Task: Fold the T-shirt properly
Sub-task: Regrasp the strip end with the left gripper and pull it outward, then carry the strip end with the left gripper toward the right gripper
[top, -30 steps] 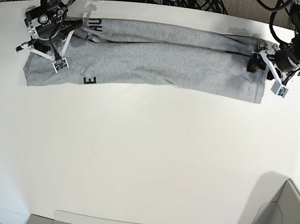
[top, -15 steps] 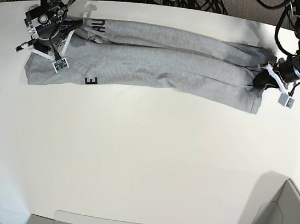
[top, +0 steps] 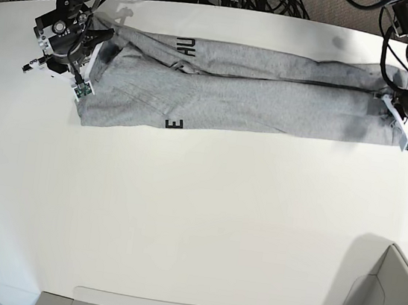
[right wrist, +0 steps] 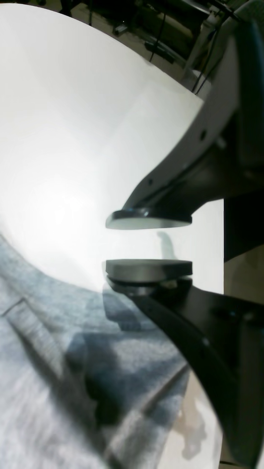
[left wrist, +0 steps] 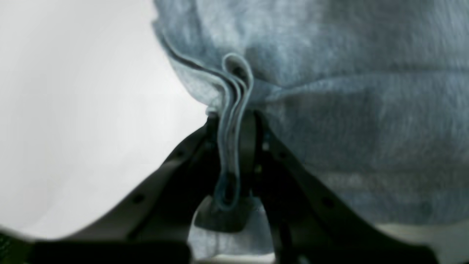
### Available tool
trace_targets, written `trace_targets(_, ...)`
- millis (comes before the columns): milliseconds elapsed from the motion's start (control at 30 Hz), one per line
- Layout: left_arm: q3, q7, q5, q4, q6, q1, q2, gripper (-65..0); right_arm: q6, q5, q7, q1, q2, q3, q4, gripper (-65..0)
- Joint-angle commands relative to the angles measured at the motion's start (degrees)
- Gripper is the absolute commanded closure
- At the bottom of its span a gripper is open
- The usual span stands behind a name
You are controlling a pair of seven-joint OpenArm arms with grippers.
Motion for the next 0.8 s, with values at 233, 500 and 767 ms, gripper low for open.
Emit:
trace_targets(233,-0.25,3.23,-0.61,18.47,0.03,-1.48,5.29,0.0,0.89,-0.13,0.11,0.39,0.36,0.1,1.04,-14.5)
trace_targets(500,6.61,3.23,-0.52,25.68,0.03,5.2,13.11,0.0,0.89,-0.04,0.11,0.39,0.36,0.1,0.95,-14.5)
trace_targets(767,17.34,3.23,-0.78,26.38,0.03,6.17,20.15,0.0,0.89,-0.04,0.11,1.27,0.54,-1.57,0.86,-14.5)
